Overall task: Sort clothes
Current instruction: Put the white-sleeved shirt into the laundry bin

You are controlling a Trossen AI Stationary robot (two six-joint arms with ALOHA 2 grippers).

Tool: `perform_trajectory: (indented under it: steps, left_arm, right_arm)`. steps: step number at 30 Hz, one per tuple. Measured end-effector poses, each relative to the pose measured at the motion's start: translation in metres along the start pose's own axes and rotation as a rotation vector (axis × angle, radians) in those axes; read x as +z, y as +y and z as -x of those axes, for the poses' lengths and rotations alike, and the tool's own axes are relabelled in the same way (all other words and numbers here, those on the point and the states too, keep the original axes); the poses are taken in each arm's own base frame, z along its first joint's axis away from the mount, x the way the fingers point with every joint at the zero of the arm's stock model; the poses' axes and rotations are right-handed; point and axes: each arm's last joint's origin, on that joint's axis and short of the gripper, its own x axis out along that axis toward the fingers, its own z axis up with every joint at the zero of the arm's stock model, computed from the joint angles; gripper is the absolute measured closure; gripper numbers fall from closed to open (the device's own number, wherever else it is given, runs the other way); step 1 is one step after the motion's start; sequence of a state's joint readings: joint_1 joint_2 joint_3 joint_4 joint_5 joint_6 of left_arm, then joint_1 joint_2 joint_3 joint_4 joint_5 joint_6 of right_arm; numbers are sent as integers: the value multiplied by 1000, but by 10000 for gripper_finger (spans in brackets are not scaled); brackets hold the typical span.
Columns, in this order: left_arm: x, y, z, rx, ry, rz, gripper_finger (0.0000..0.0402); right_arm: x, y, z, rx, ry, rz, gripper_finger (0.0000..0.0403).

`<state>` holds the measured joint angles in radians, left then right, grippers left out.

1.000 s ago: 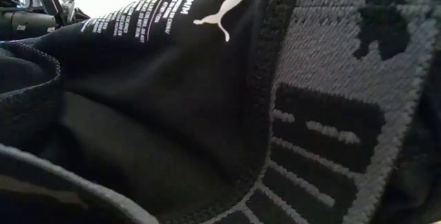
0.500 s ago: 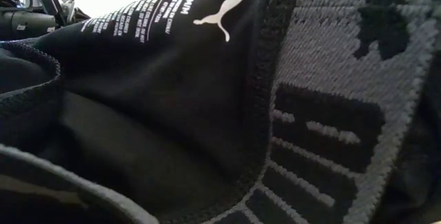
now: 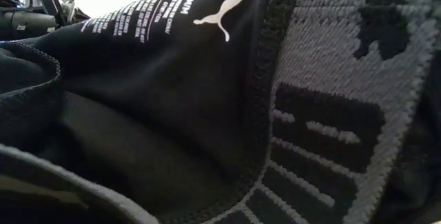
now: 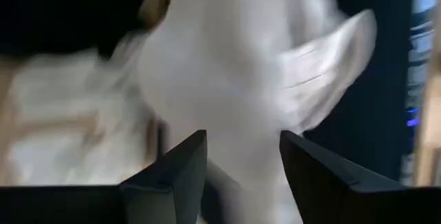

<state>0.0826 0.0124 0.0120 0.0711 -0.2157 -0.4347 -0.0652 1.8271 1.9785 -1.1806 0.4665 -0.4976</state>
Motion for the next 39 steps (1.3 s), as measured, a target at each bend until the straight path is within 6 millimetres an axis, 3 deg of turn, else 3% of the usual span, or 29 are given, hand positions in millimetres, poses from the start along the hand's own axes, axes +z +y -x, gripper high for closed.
perform_trajectory:
  steps: [5, 9, 12, 16, 19, 23, 30, 34, 39]
  left_arm:
    - [0, 0, 0, 0, 0, 0, 275]
    - [0, 0, 0, 0, -1, 0, 275]
    - [0, 0, 0, 0, 0, 0, 275]
    - [0, 0, 0, 0, 0, 0, 275]
    - [0, 0, 0, 0, -1, 0, 275]
    - [0, 0, 0, 0, 0, 0, 275]
    - [0, 0, 0, 0, -1, 0, 275]
    - [0, 0, 0, 0, -1, 0, 275]
    - [0, 0, 0, 0, 0, 0, 275]
  right_arm:
    - [12, -15, 12, -115, -120, -96, 226]
    - [10, -25, 10, -130, -137, -207, 226]
    - [6, -22, 13, 18, -172, -239, 227]
    - [-2, -10, 46, 406, -307, -350, 227]
    - [-8, 0, 52, 607, -249, -422, 227]
    - [-10, 27, 18, 574, -87, -461, 227]
    - [-18, 73, -47, 397, 31, -657, 227]
    - [-9, 83, -60, 258, -94, -820, 227]
    - [9, 77, -55, 152, -296, -920, 227]
